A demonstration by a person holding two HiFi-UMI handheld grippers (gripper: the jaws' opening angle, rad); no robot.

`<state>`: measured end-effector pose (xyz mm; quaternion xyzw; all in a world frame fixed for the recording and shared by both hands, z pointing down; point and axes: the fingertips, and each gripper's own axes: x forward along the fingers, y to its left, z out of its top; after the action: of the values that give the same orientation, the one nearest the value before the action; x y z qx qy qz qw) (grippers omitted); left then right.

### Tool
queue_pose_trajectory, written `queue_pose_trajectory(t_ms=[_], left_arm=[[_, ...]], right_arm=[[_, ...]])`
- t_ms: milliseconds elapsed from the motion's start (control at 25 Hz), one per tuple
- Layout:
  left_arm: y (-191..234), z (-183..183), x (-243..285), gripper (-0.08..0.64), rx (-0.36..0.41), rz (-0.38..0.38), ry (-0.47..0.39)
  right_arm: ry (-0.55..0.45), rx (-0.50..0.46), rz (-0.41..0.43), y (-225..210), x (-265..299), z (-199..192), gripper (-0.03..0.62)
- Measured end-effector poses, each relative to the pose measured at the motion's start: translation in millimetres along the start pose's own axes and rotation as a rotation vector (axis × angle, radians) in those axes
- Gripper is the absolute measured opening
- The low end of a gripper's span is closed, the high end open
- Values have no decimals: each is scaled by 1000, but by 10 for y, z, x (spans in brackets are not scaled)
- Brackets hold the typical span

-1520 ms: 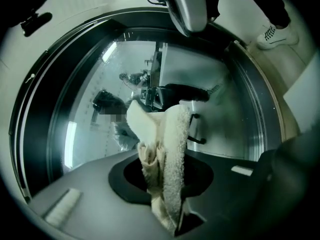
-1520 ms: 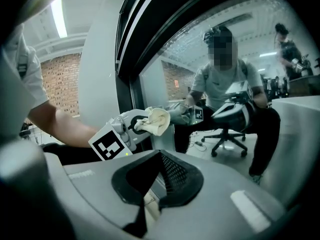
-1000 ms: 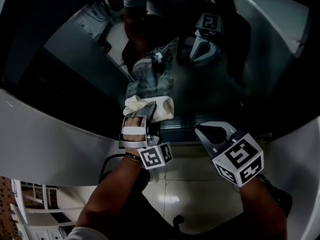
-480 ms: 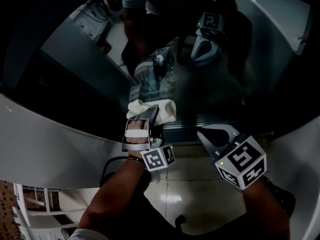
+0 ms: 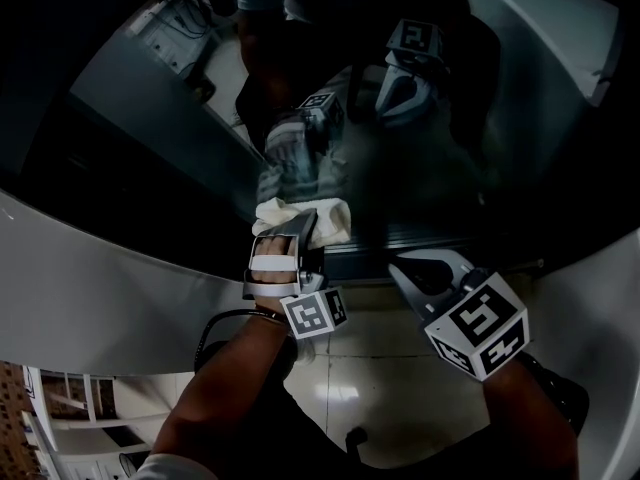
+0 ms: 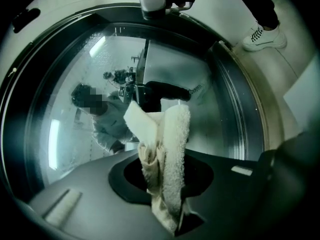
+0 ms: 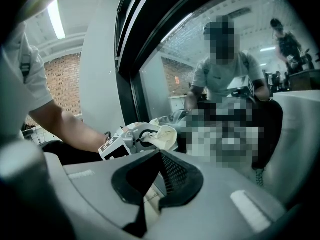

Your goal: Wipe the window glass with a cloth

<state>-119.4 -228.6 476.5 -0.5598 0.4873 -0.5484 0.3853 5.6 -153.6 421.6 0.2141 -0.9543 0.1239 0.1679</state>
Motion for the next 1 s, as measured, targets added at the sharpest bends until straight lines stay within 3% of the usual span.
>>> queue_pose_trajectory(t_ms=[640, 880, 1000], left_arm=[[-41, 48, -23, 107, -35, -32, 0], [-125, 145, -93, 110, -174, -147, -81], [-79, 15, -168, 110, -319, -159, -80]], right_arm=[[-10, -15, 5, 41, -36, 16, 0], [-33, -38, 19, 23, -10, 8, 0], [-42, -50, 22, 14, -12, -12, 0]])
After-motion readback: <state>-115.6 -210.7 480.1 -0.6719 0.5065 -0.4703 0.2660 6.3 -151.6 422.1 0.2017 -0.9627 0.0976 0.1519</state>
